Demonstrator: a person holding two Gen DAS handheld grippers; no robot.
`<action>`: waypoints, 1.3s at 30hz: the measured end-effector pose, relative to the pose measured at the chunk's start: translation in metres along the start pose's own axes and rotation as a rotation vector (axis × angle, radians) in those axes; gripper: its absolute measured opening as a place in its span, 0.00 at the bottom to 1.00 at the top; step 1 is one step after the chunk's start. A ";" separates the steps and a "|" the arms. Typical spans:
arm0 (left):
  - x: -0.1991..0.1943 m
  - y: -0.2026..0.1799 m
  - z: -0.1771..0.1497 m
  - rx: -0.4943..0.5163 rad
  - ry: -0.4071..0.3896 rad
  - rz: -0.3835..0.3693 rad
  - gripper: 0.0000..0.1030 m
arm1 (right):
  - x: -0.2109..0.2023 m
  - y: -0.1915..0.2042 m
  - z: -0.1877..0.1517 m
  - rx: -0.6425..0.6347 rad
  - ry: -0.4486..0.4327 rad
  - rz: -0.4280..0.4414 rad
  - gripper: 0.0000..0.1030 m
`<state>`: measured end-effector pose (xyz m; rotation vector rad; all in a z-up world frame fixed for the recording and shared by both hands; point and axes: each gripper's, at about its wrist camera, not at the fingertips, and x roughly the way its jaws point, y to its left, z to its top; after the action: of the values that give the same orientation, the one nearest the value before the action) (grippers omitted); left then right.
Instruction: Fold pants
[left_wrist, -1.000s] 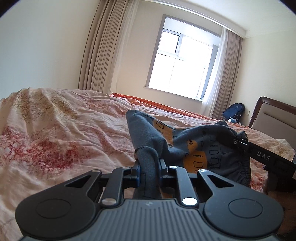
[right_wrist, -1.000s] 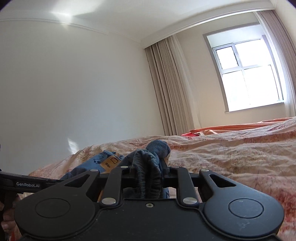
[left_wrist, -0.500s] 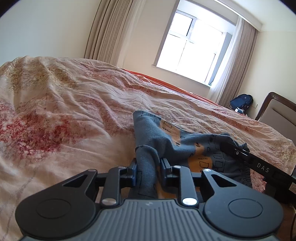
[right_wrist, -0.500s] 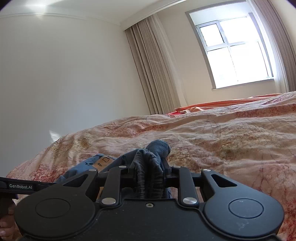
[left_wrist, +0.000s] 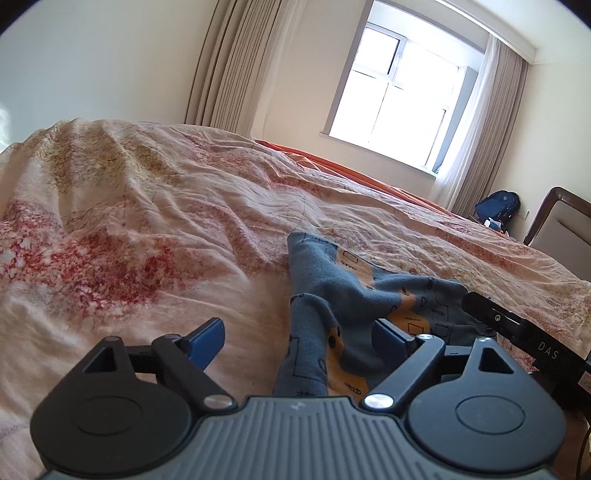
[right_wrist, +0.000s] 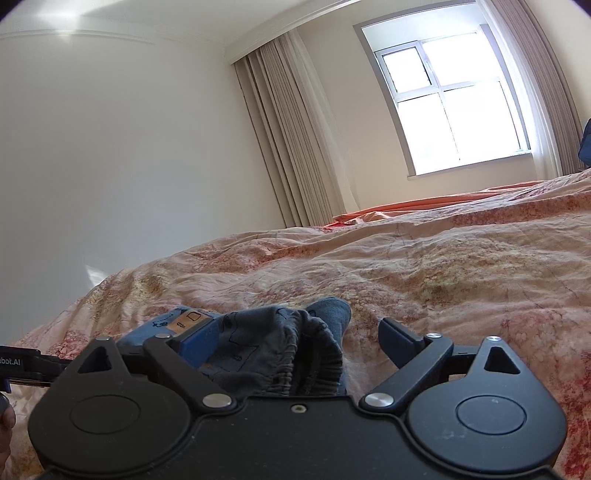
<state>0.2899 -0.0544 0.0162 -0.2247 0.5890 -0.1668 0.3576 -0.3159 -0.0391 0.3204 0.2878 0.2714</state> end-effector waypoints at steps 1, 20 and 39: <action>-0.004 -0.001 0.000 0.002 -0.005 0.006 0.97 | -0.002 0.000 0.001 0.004 0.001 0.003 0.98; -0.130 -0.025 -0.062 0.046 -0.079 -0.001 1.00 | -0.163 0.067 -0.022 -0.085 -0.170 -0.136 1.00; -0.214 -0.031 -0.132 0.115 -0.183 0.086 1.00 | -0.266 0.107 -0.077 -0.045 -0.189 -0.133 1.00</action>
<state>0.0366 -0.0587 0.0311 -0.1015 0.4053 -0.0953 0.0647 -0.2787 -0.0100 0.2785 0.1156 0.1152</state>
